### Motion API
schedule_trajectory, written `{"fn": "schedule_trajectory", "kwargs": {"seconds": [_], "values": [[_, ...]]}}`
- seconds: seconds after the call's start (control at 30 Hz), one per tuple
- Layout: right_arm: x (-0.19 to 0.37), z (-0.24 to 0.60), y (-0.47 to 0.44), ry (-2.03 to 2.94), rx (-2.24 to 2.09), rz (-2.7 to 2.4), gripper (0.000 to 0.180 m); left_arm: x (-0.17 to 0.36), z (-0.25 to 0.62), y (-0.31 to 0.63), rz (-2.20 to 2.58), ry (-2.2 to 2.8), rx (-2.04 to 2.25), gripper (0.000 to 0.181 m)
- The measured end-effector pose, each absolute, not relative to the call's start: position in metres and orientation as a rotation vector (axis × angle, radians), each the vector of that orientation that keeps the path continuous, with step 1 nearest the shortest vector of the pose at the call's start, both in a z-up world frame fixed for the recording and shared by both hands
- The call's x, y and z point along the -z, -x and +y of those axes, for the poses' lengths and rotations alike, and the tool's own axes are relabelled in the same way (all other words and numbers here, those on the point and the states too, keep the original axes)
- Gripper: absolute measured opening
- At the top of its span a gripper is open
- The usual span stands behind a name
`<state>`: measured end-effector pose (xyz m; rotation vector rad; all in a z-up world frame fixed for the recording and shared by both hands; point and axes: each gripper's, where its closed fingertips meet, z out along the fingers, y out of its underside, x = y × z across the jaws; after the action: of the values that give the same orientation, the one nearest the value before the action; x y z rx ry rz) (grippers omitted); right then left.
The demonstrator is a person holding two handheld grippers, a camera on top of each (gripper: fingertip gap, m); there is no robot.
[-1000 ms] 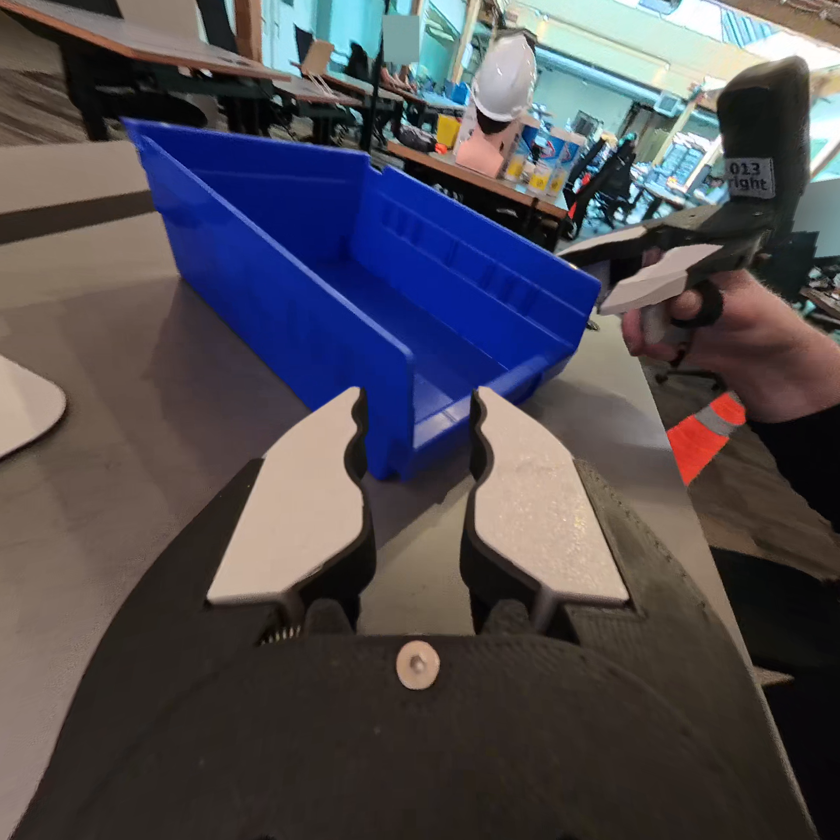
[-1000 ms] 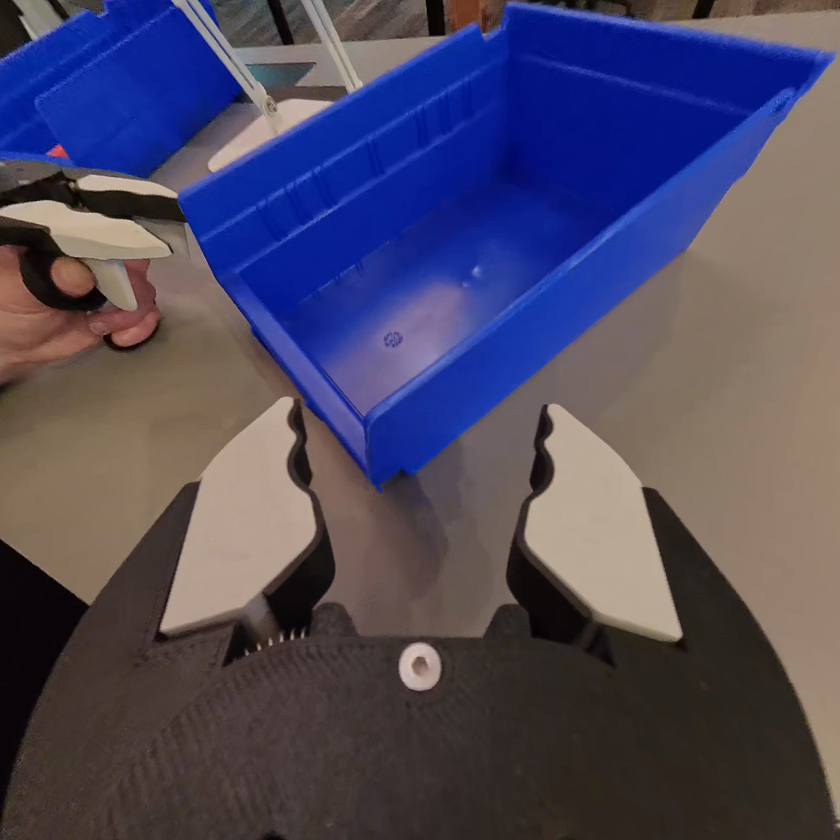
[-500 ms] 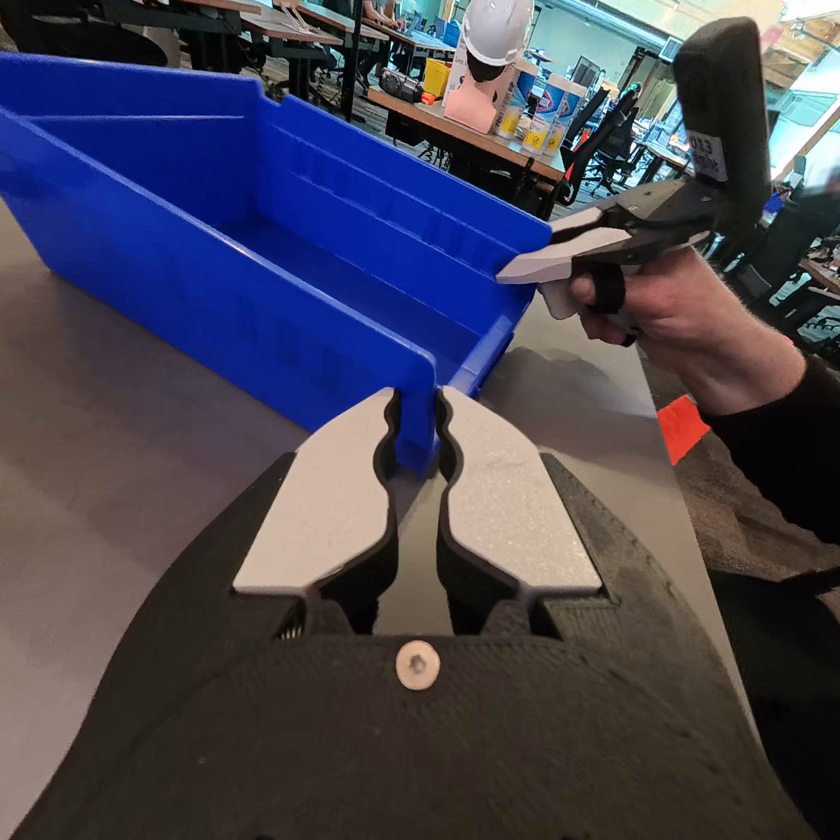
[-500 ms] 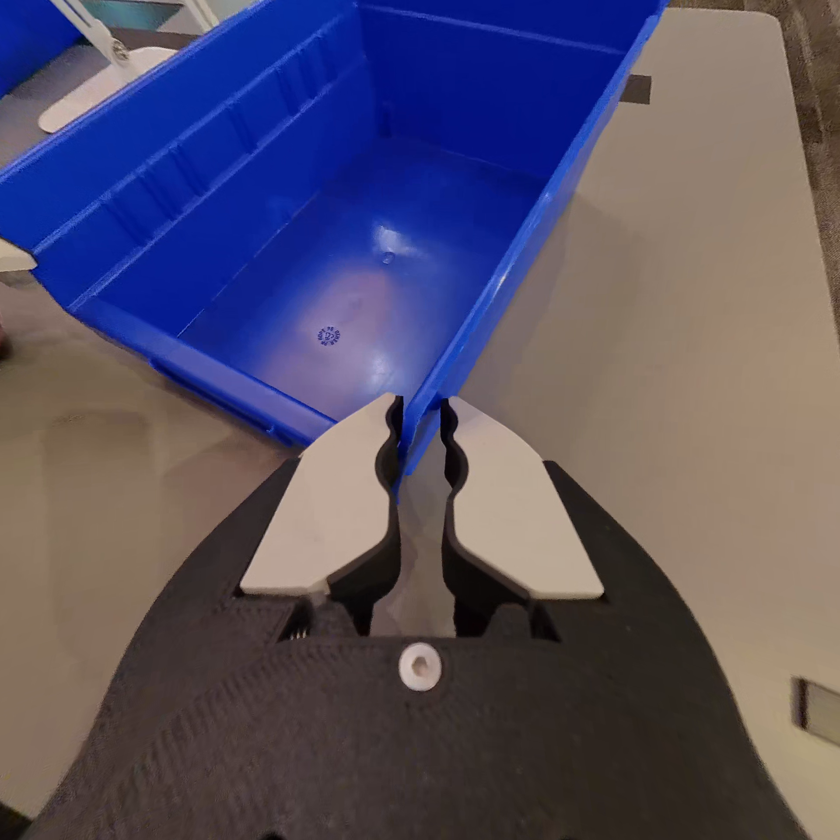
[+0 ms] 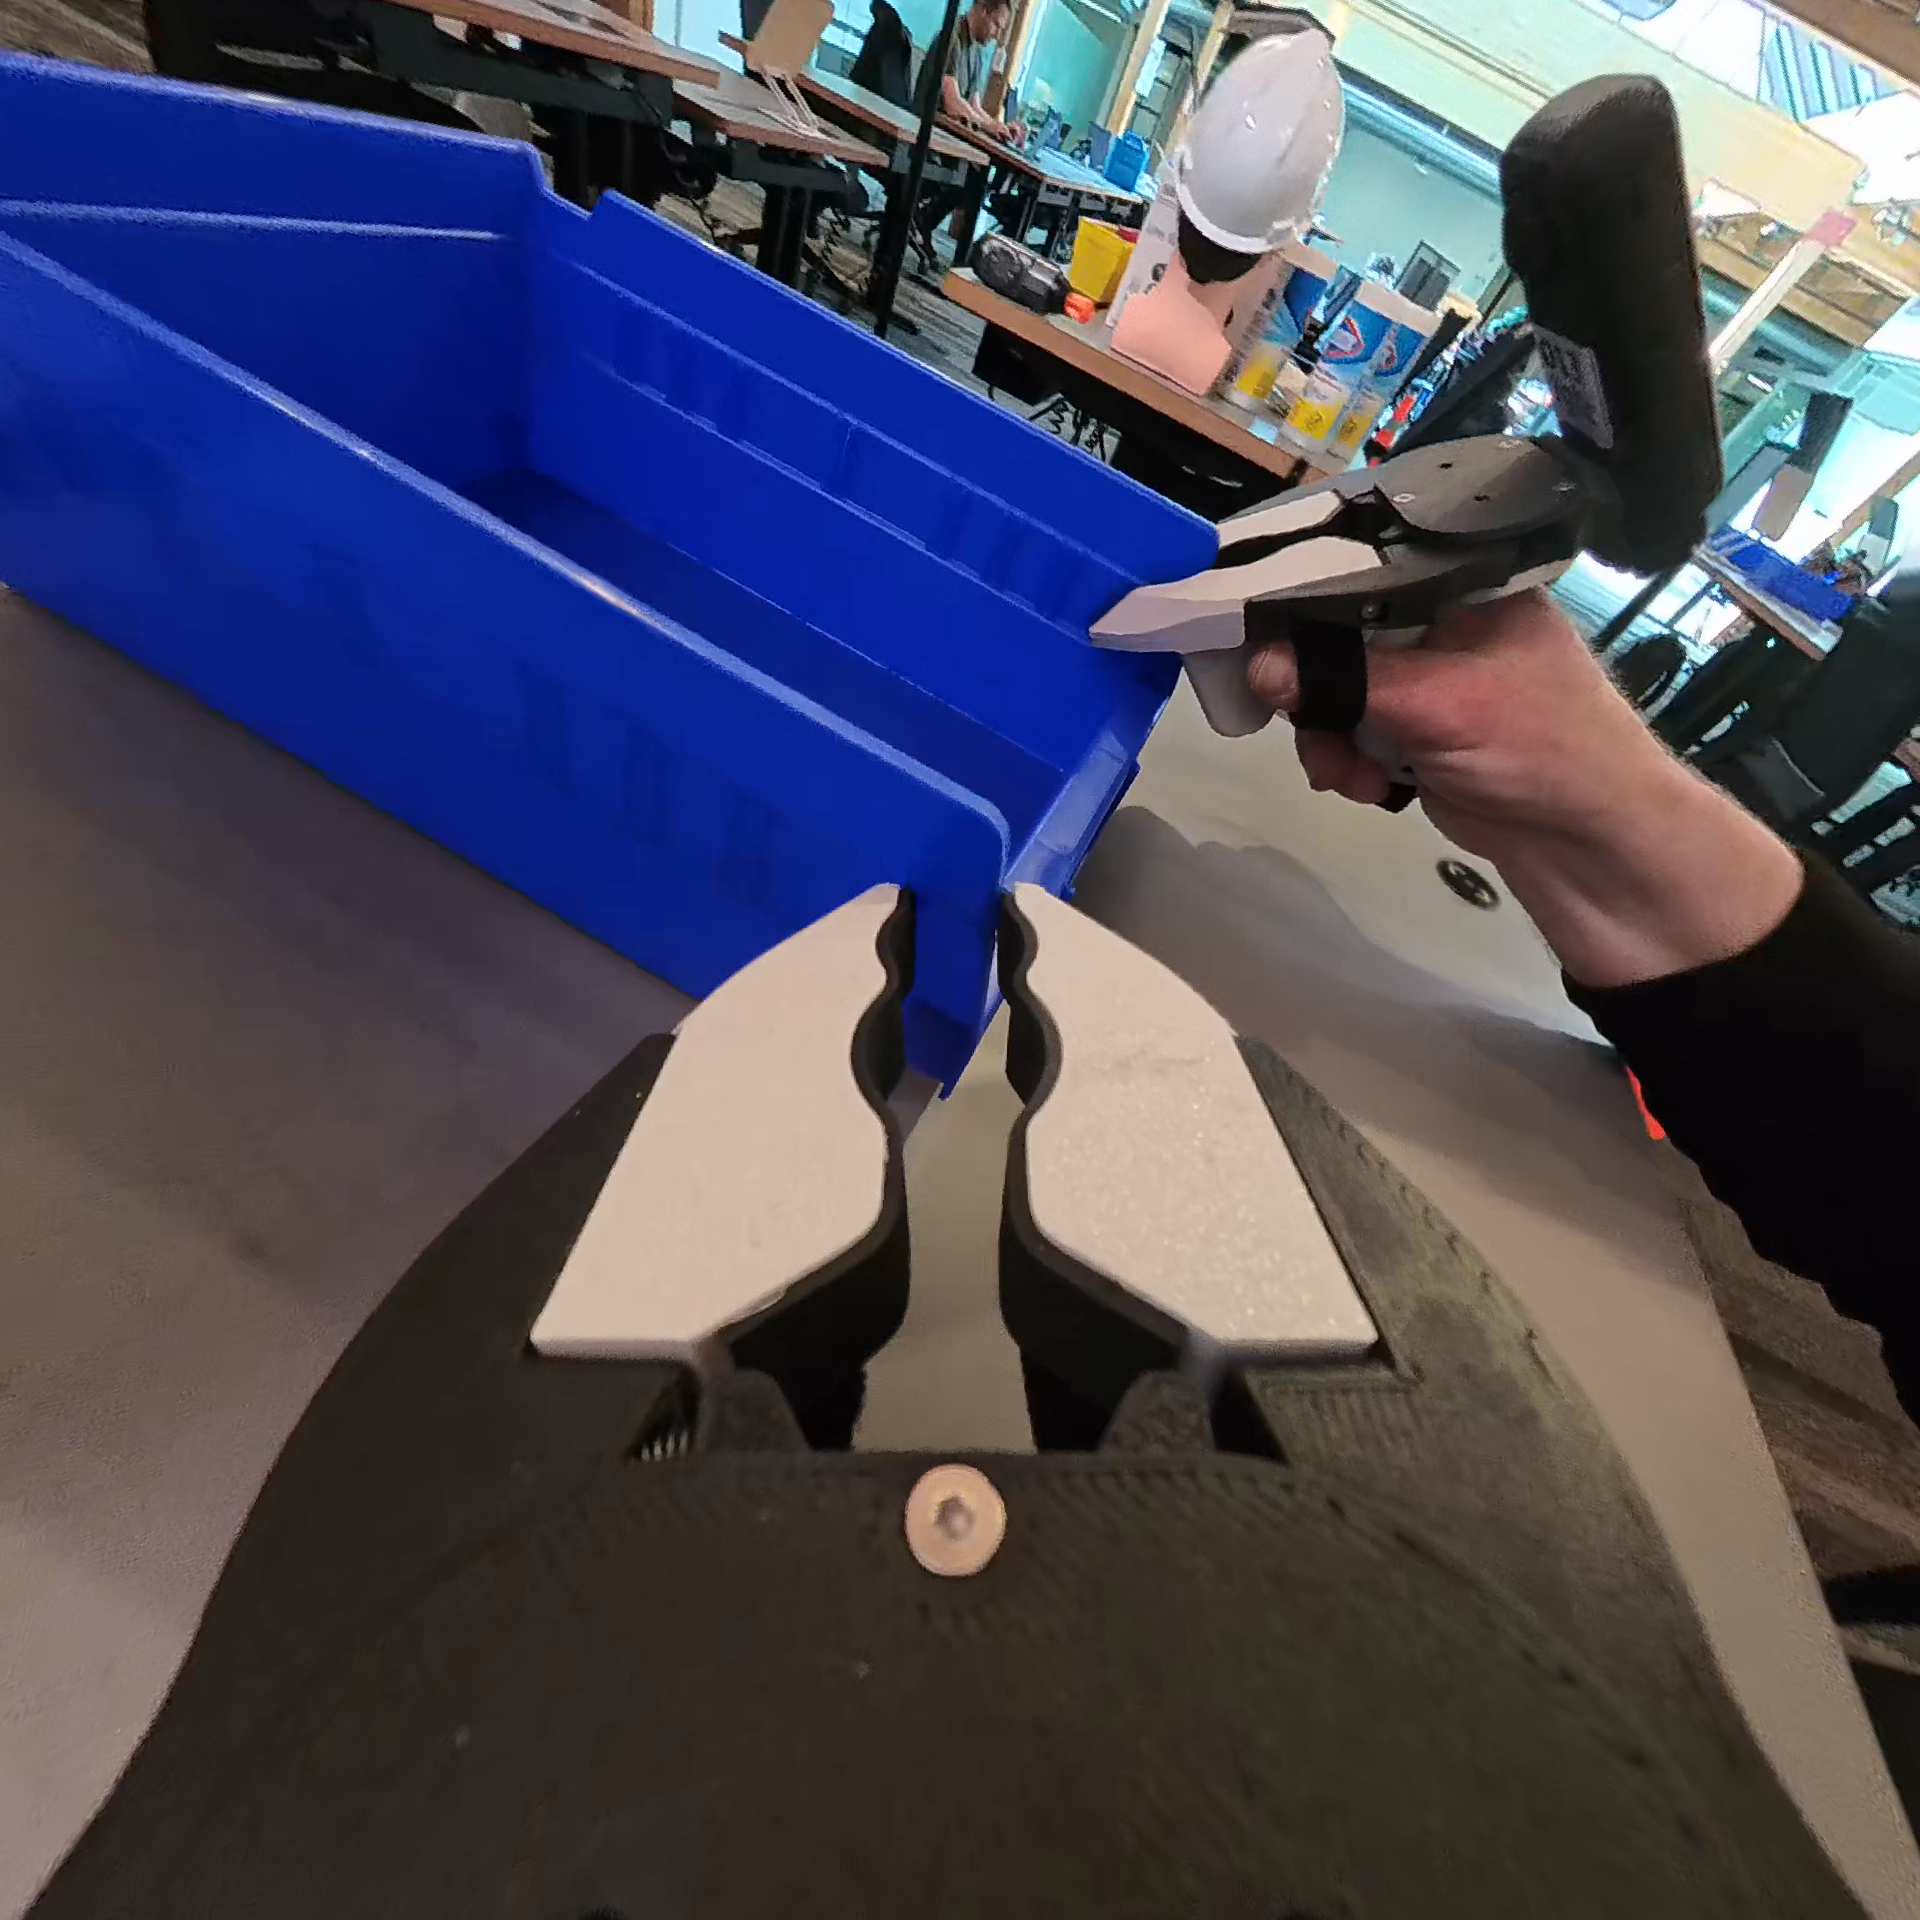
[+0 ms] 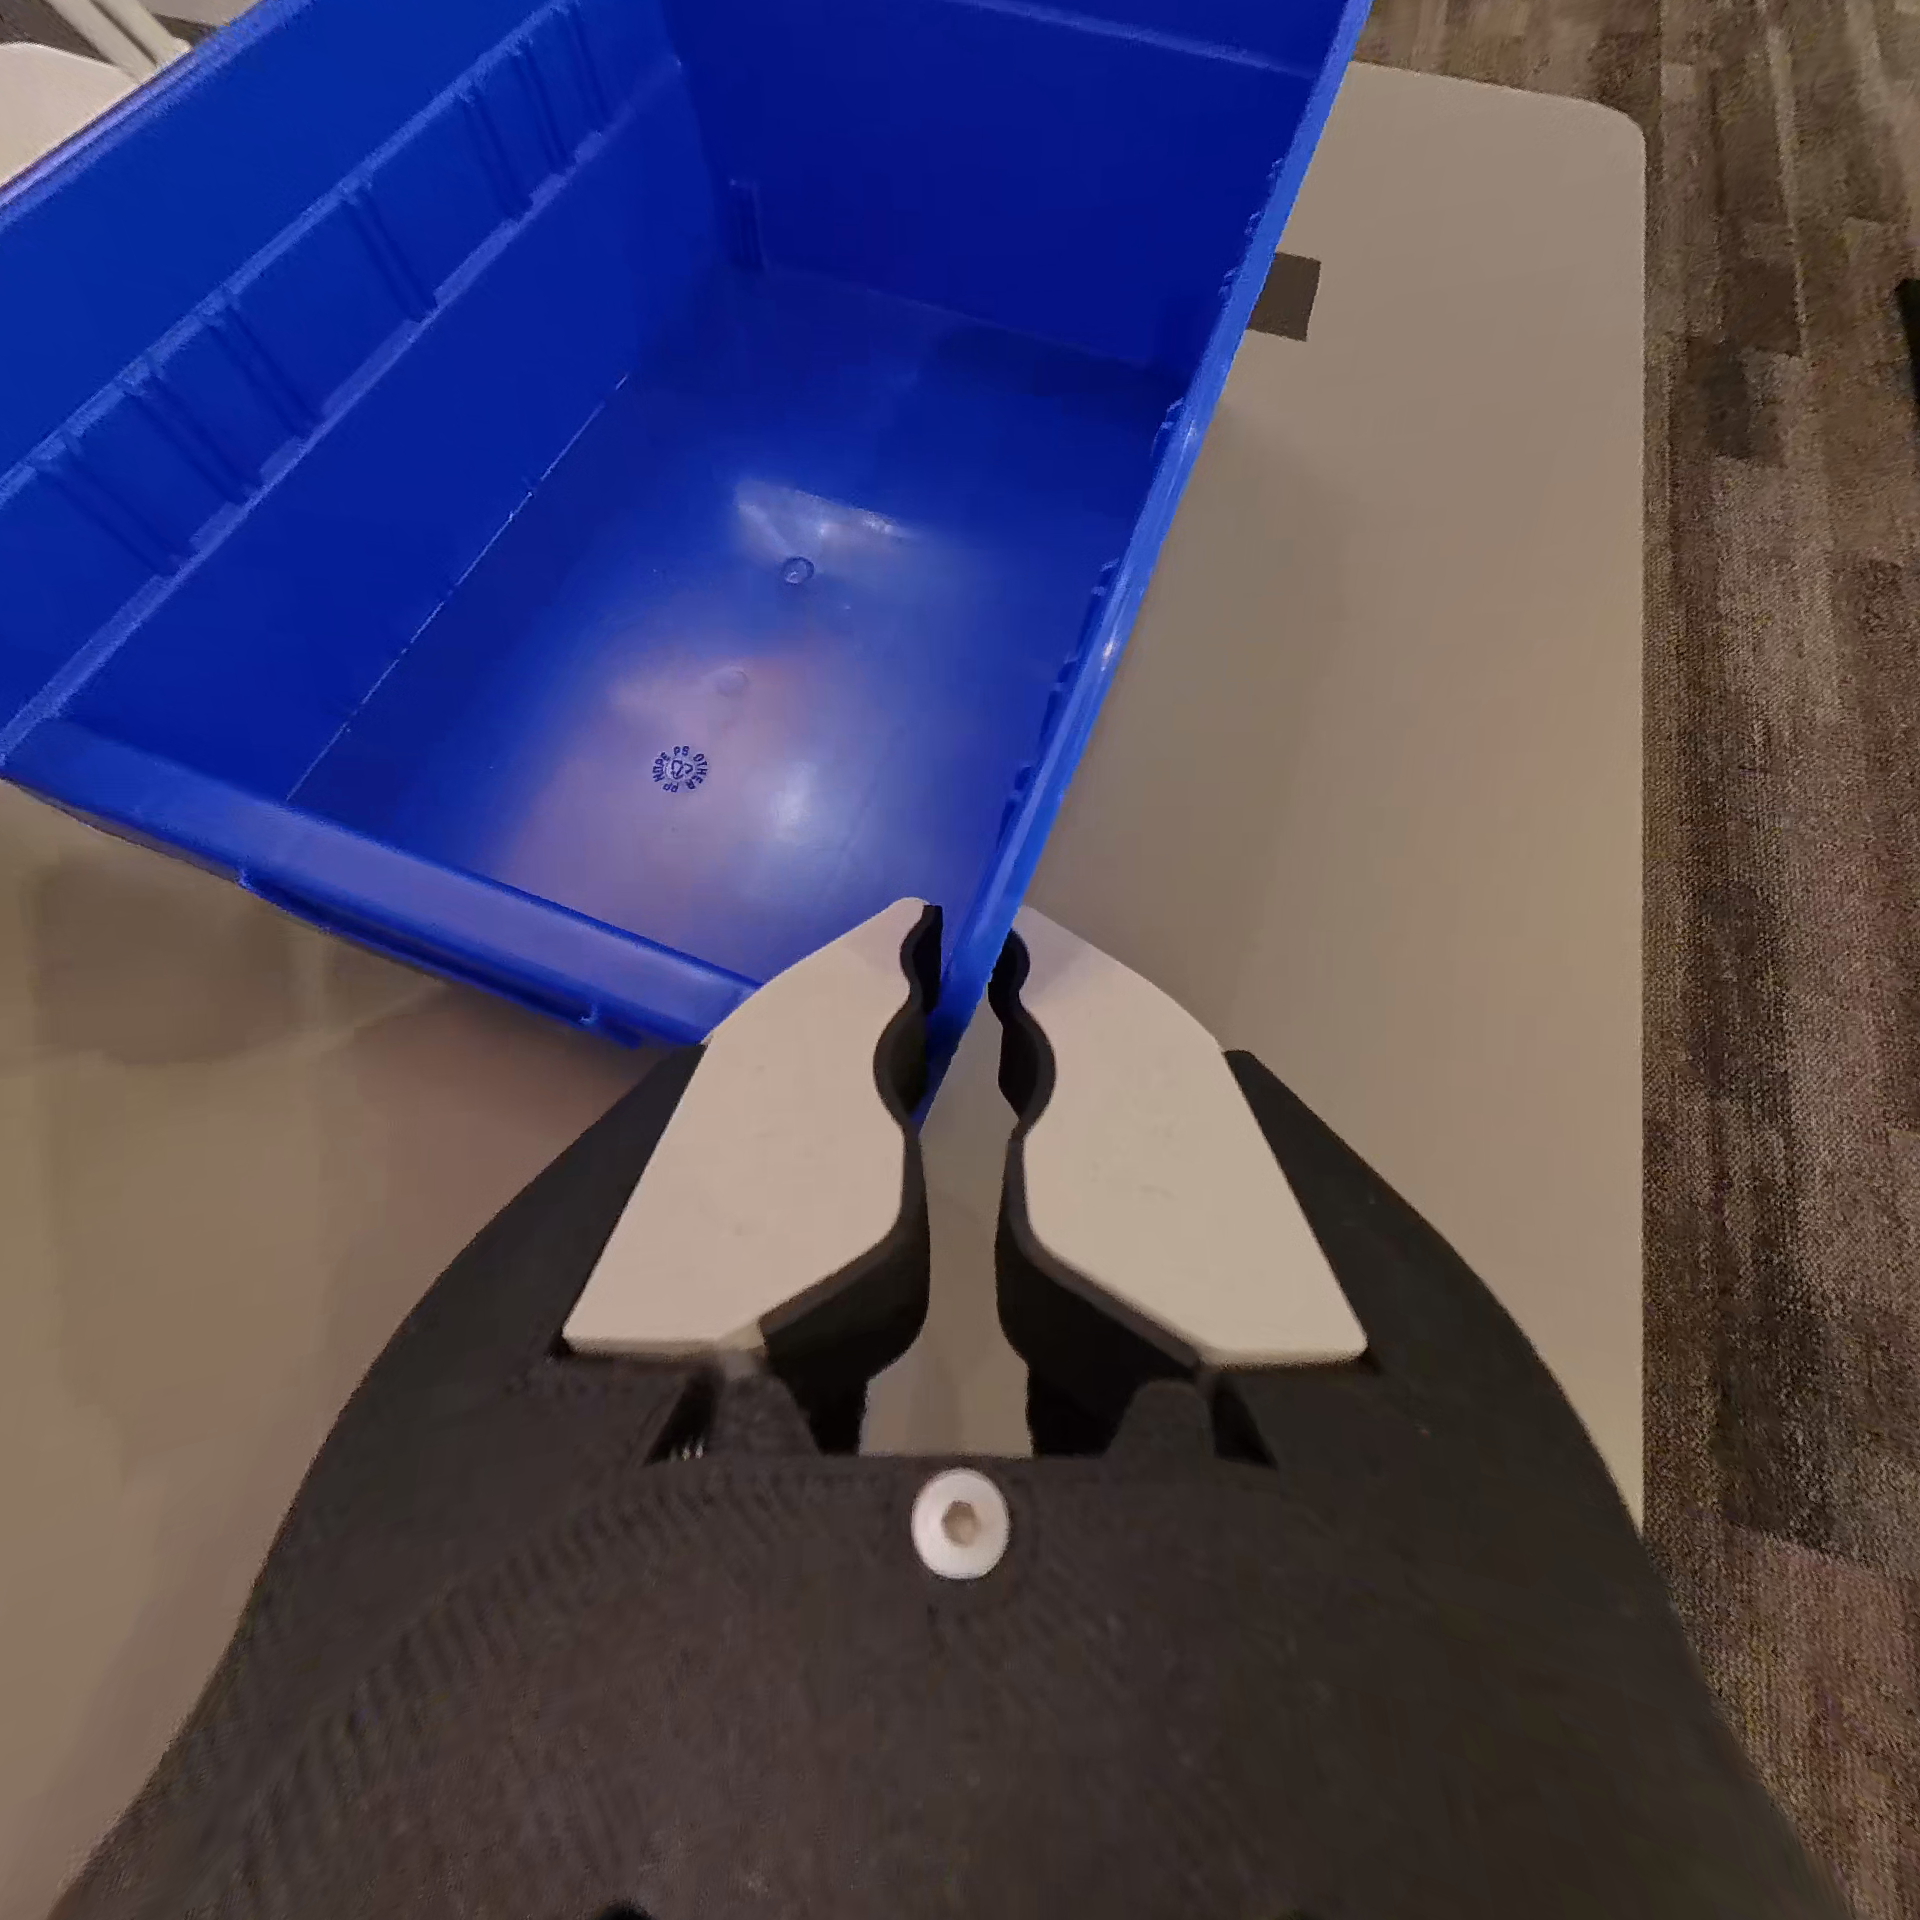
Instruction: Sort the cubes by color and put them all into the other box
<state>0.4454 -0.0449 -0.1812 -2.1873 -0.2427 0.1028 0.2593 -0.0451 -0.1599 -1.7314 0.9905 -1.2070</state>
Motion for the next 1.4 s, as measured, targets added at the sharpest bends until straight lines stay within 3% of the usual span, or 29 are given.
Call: {"fn": "schedule_trajectory", "kwargs": {"seconds": [0.87,0.9,0.97,1.0,1.2,1.4], "values": [[0.181,0.029,-0.465,2.187,-0.108,-0.242,0.009,0.160,0.025,-0.279,0.839,1.768,1.208,0.014],[0.180,0.028,-0.464,2.179,-0.124,-0.230,0.015,0.160,0.025,-0.279,0.838,1.767,1.209,0.014],[0.177,0.024,-0.466,2.169,-0.138,-0.190,0.045,0.156,0.025,-0.274,0.828,1.753,1.209,0.016],[0.174,0.021,-0.470,2.164,-0.104,-0.183,0.049,0.153,0.026,-0.270,0.817,1.742,1.200,0.020],[0.136,-0.008,-0.475,2.038,0.025,-0.185,0.054,0.133,0.018,-0.235,0.832,1.669,1.081,0.042],[0.115,-0.039,-0.412,1.943,0.043,-0.343,0.049,0.132,-0.001,-0.178,0.915,1.619,0.927,0.036]]}}
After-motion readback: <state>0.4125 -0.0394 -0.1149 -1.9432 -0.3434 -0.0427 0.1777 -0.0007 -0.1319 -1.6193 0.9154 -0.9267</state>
